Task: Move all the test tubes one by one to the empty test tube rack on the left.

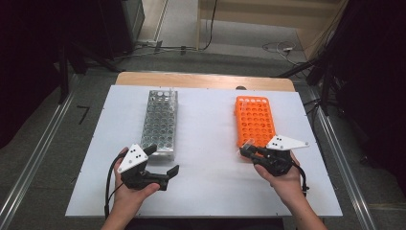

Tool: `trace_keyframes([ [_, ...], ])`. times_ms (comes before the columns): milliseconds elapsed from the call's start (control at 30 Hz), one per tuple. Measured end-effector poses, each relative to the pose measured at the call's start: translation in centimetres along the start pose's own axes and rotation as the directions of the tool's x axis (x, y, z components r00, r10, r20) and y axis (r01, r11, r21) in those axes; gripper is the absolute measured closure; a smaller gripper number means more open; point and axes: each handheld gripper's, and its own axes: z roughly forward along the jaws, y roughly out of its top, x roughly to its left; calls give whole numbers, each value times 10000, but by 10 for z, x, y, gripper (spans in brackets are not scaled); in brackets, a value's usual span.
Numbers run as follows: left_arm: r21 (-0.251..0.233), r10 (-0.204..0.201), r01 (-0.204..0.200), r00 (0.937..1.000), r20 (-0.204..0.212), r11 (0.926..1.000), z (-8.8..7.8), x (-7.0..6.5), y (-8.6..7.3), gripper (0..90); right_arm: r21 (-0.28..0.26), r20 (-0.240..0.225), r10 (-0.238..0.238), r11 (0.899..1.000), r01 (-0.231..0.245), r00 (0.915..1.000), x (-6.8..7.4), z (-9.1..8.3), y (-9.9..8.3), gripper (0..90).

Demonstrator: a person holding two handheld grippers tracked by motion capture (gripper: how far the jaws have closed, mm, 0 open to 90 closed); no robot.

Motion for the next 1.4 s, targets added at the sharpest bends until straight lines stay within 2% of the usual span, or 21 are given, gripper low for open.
trace_keyframes([
  [100, 0, 69, -69, 10000, 70, 10000, 2, -3, 1, 0, 2, -192, -27, 10000, 27, 9998, 8, 0, -3, 739],
  [400, 63, 387, -390, 9985, 390, 9992, 12, -17, 6, 0, 339, -721, -584, 9976, 610, 9957, 33, 14, -7, 739],
  [567, 43, 390, -394, 9965, 735, 9992, 18, -26, 10, 5, 474, -961, -810, 9952, 859, 9921, 45, 22, -5, 739],
  [733, 39, 544, -553, 9902, 1289, 9985, 24, -39, 13, 41, 513, -1205, -958, 9934, 1026, 9881, 57, 29, -4, 739],
  [867, -141, 575, -559, 9826, 1767, 9983, 27, -47, 17, 138, 587, -1352, -1036, 9919, 1123, 9854, 66, 35, -3, 739],
  [1000, -173, 745, -725, 9730, 2186, 9972, 30, -52, 19, 321, 630, -1538, -1224, 9891, 1333, 9805, 76, 41, 0, 739],
  [1100, -163, 799, -783, 9682, 2371, 9968, 32, -54, 18, 432, 694, -1644, -1413, 9856, 1543, 9762, 83, 45, 2, 739],
  [1300, -129, 1083, -1085, 9619, 2510, 9940, 35, -59, 18, 581, 831, -1826, -1525, 9820, 1698, 9713, 94, 51, 4, 740],
  [1400, -70, 1205, -1226, 9611, 2485, 9924, 37, -61, 17, 637, 883, -1947, -1582, 9801, 1780, 9680, 98, 53, 5, 739],
])
